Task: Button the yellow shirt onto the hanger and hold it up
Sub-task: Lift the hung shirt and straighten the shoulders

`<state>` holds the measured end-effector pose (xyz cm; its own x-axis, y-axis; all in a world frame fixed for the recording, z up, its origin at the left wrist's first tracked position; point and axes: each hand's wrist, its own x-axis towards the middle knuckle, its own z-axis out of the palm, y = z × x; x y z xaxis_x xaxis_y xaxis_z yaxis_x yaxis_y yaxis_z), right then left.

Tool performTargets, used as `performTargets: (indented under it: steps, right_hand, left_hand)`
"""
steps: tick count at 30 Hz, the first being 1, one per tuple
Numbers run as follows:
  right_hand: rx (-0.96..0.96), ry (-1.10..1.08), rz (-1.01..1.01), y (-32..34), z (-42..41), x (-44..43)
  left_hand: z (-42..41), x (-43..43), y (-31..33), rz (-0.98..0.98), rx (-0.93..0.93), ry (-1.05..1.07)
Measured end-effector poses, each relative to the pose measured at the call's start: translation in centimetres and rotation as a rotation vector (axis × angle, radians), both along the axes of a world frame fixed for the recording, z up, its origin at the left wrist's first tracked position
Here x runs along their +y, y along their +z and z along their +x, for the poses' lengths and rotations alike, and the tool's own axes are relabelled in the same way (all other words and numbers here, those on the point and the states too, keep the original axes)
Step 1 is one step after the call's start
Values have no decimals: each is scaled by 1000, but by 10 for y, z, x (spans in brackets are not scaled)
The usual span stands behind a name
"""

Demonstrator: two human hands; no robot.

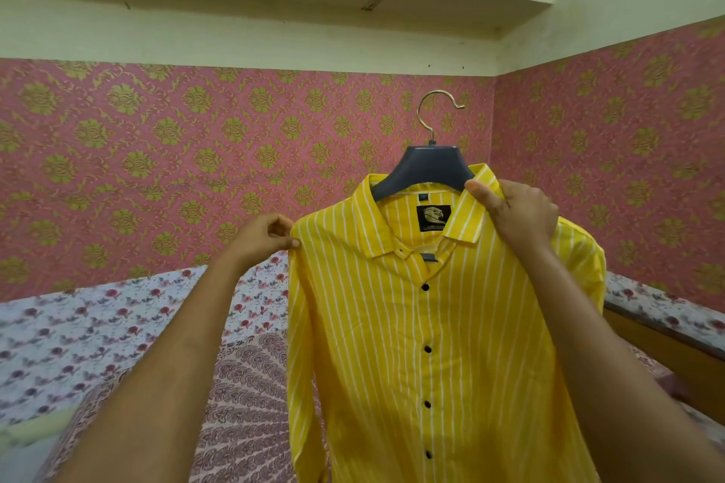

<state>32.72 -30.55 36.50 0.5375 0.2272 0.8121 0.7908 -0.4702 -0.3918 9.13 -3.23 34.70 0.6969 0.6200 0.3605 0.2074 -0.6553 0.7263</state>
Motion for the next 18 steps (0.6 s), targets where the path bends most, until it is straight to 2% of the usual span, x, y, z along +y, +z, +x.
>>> performTargets:
  steps: [4, 11, 12, 15, 16, 17, 18]
  right_hand:
    - [16, 9, 2, -3, -1, -1]
    - [16, -21, 26, -4, 2, -4]
    - [5, -20, 16, -5, 1, -3]
    - [-33, -28, -7, -8, 0, 5]
    - [-41, -34, -17, -10, 1, 8]
    - [-45, -41, -26, -11, 1, 11]
    - [-50, -45, -31, -11, 1, 12]
  left_hand:
    - [1, 4, -7, 24, -76, 56]
    - [-12, 12, -6, 25, -62, -65]
    - [-13, 15, -6, 48, -26, -53]
    - [-10, 15, -5, 173, 340, 3]
    - [-7, 15, -4, 215, 390, 62]
    - [-5, 14, -2, 233, 337, 123]
    - [-1, 10, 2, 201, 189, 146]
